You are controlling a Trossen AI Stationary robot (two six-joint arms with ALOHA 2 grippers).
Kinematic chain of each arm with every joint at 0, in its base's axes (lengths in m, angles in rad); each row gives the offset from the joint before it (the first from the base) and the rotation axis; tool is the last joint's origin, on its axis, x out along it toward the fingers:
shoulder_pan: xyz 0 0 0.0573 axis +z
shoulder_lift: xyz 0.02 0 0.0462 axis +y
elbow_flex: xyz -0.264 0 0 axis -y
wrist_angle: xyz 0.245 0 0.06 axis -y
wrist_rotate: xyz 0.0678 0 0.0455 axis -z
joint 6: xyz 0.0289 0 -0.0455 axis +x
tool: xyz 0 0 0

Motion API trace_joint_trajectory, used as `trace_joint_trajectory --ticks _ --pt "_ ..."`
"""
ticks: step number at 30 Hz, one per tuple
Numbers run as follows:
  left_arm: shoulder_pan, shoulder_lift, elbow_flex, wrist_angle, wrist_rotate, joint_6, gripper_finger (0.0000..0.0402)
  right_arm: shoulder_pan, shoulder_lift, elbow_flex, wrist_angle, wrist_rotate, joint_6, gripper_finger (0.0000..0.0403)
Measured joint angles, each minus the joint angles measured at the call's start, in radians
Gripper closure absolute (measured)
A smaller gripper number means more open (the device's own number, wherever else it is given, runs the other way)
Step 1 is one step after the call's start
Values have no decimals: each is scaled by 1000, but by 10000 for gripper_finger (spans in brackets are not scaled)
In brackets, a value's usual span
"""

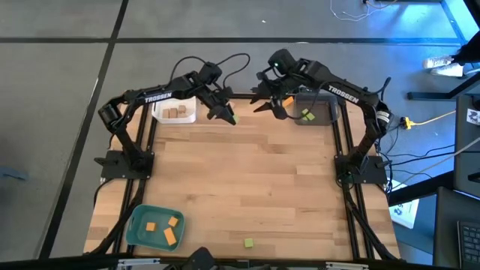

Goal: Sort & place blocks by color
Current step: Put the green block into the black bin

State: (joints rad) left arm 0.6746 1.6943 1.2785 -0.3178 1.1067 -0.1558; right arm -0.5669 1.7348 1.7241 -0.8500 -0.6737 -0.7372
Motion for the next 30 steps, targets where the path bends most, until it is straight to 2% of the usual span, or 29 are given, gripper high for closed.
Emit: trace_joint_trajectory --ticks 4,9,13,16,23,26,30 --pt "0 0 0 12 40 -9 287 37 0 0 31 50 0 238" --pt "0 0 0 27 31 -36 287 88 0 0 110 252 -4 238" --pt "0 0 0 27 29 -45 287 109 1 0 135 335 3 238" --pt "0 0 0 27 29 -45 287 121 1 0 127 353 3 247" --pt "0 0 0 27 29 -45 287 133 1 0 126 351 0 305" --pt "0 0 0 27 29 -45 287 140 1 0 125 351 0 308" --pt "0 0 0 27 29 -45 287 154 3 0 131 371 -1 290"
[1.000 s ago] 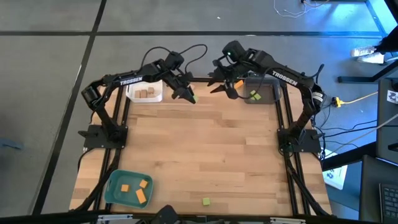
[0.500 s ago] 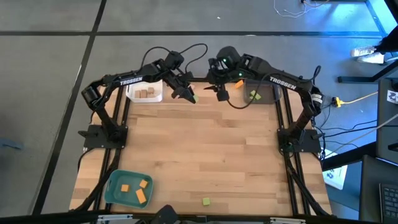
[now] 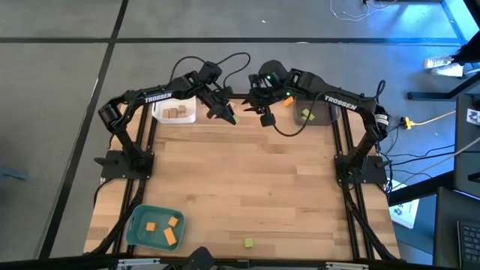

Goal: Sort & place blocks by color
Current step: Put the green block into the black bin

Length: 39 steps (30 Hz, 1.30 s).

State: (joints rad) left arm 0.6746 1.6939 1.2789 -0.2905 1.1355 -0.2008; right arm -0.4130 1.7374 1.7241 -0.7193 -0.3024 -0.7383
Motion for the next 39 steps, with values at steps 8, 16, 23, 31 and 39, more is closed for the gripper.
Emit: trace_joint_trajectory --ticks 8,16,23,31,39 --pt "0 0 0 0 0 0 287 16 25 0 10 -16 -3 226" --pt "6 0 1 10 0 0 287 29 38 0 36 -111 -96 206" --pt "3 0 1 46 9 -10 287 31 56 0 56 -172 -111 205" --pt "-14 0 1 71 39 -33 287 31 94 0 67 -195 -122 205" --pt "-17 0 1 77 38 -36 287 33 114 0 86 -241 -122 218"
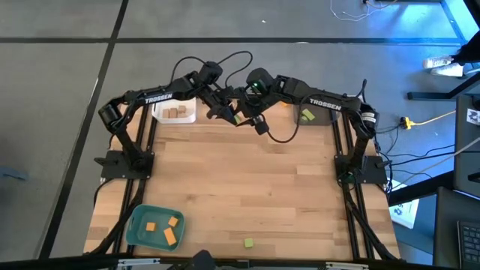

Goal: Sort & place blocks by color
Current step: Put the green block into the black bin

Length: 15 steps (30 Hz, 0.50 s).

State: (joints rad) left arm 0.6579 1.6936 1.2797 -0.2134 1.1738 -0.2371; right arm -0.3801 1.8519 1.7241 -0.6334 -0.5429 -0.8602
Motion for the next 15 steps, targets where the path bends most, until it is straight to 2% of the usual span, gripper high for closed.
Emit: trace_joint_trajectory --ticks 4,9,15 --pt "0 0 0 -8 15 -6 287 1 0 0 3 -3 -18 263" --pt "2 0 0 -7 10 -7 285 1 0 0 5 -2 -19 264" --pt "26 0 0 -3 -34 41 223 -2 0 0 -28 54 52 266"
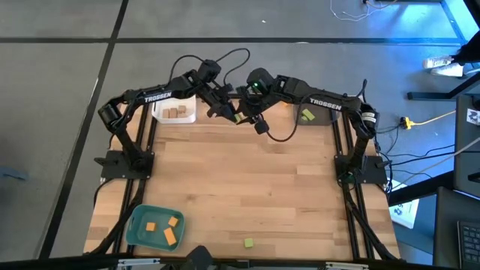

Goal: Sort & place blocks by color
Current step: Put the green block into the black bin

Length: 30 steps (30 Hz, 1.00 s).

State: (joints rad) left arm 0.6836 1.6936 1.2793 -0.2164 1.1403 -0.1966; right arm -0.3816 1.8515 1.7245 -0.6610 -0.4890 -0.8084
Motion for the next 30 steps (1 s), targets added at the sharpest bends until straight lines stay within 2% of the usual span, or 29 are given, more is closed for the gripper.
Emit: trace_joint_trajectory --ticks 3,6,11,15,17,23,30 --pt "26 0 0 -35 -53 71 212 -7 0 0 -36 28 48 266" --pt "55 0 0 -68 -133 119 211 -14 -4 0 -60 133 134 266" --pt "96 0 0 -89 -252 156 211 -33 -19 0 -99 473 299 266" --pt "109 0 0 -89 -295 157 210 -73 -29 0 -179 738 482 266" --pt "109 0 0 -87 -297 157 210 -109 -30 0 -274 830 579 266" --pt "108 0 0 -87 -355 157 209 -251 -29 -43 -483 906 786 266" --pt "108 0 0 -90 -372 157 209 -413 -30 -220 -494 891 832 266"
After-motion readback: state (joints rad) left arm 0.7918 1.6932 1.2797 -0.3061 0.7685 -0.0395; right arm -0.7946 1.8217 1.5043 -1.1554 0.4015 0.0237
